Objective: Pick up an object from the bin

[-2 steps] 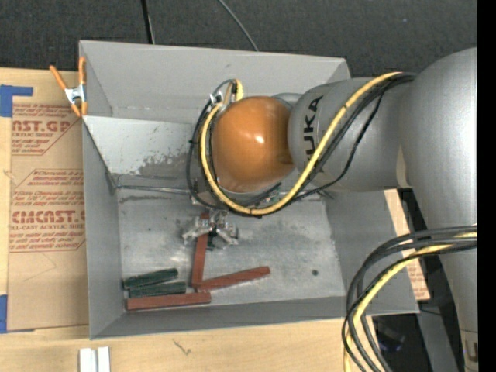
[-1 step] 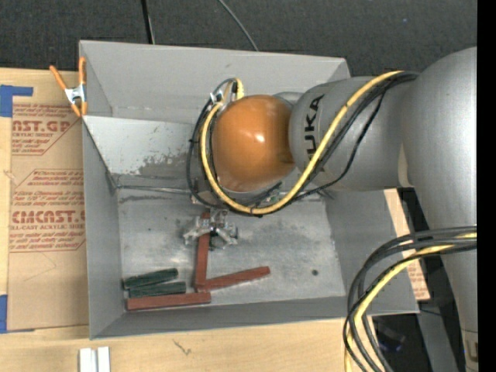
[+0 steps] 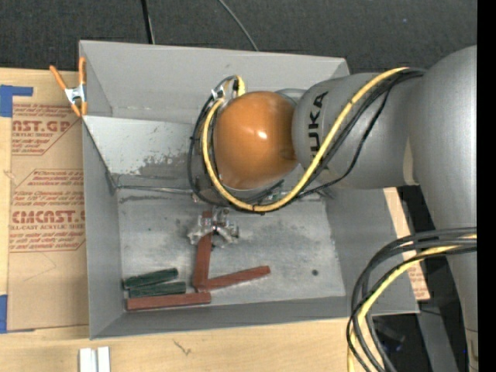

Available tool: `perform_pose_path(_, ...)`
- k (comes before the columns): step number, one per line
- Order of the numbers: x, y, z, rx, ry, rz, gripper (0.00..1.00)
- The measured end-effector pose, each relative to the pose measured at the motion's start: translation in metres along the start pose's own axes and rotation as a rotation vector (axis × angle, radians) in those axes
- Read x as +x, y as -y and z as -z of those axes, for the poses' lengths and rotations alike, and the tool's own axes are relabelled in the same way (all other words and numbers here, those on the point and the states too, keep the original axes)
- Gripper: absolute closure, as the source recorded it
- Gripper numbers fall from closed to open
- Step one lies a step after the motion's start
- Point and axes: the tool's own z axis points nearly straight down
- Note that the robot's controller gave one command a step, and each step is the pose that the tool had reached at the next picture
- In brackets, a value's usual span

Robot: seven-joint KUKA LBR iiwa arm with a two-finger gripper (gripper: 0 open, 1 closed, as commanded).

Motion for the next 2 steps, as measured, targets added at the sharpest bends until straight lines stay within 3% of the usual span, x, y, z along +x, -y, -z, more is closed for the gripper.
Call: perform_pose_path(2, 0.000, 0.000, 0.045, 0.002, -0.001, -0.001, 1.00)
